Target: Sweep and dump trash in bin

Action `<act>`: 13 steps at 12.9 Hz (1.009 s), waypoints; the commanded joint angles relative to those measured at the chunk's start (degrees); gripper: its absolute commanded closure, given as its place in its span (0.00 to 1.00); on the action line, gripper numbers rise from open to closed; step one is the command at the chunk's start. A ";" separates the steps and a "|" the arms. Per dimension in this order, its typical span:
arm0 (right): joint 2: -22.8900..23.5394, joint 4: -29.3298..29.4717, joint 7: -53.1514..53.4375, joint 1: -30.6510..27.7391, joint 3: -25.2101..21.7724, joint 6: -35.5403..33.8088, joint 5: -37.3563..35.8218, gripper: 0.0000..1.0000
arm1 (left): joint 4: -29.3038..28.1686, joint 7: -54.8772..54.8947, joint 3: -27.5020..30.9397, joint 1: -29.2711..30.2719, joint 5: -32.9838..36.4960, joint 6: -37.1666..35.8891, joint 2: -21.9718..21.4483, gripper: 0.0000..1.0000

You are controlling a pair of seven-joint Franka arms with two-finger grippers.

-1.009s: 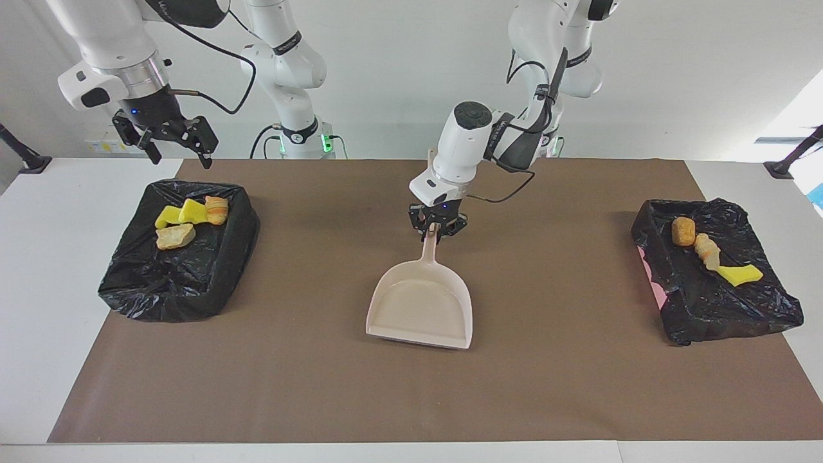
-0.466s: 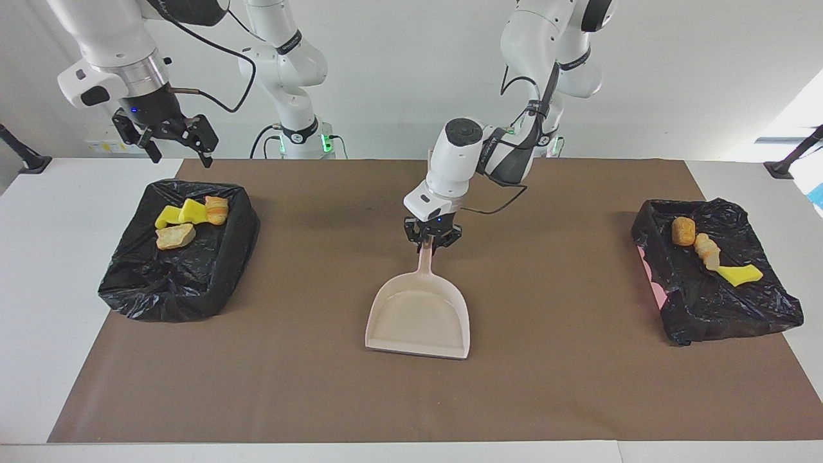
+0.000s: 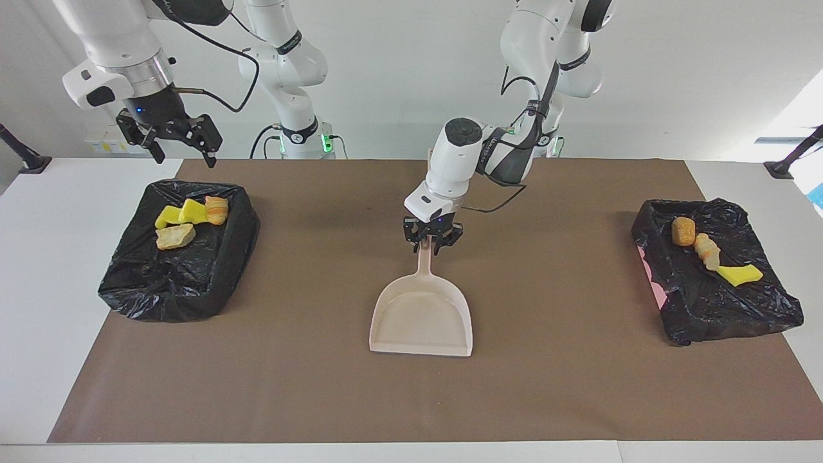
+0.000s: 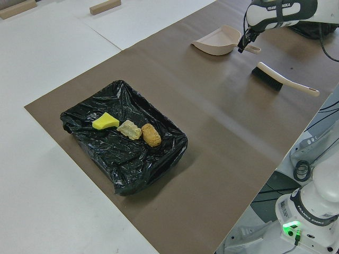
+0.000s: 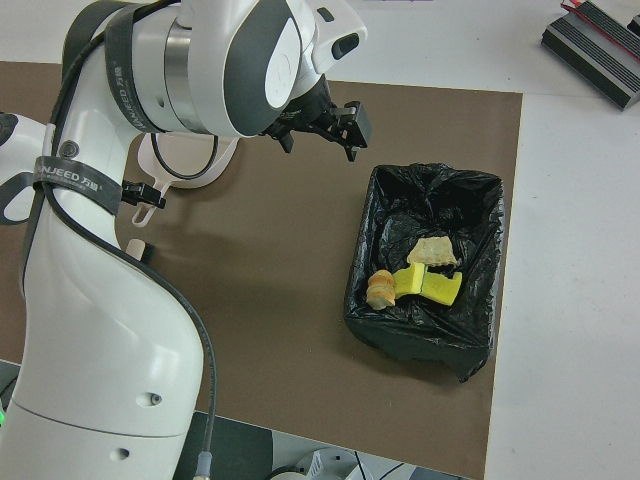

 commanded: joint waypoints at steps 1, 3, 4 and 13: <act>0.15 0.90 0.57 0.03 -0.03 -1.69 1.28 0.00 | -0.15 -0.46 0.79 2.25 1.43 -7.28 -4.91 0.00; -0.46 -0.24 1.36 0.03 -0.21 -1.87 6.82 0.00 | -0.24 1.37 1.58 5.23 1.44 -10.97 -8.25 0.00; -0.64 -0.68 1.36 0.03 -0.30 -1.69 6.82 0.00 | -0.50 3.65 1.58 7.16 1.44 -13.78 -9.83 0.00; -0.91 -0.95 2.24 -0.42 -0.21 -1.69 6.83 0.00 | -0.86 29.32 1.58 23.86 1.35 -34.27 -19.95 0.00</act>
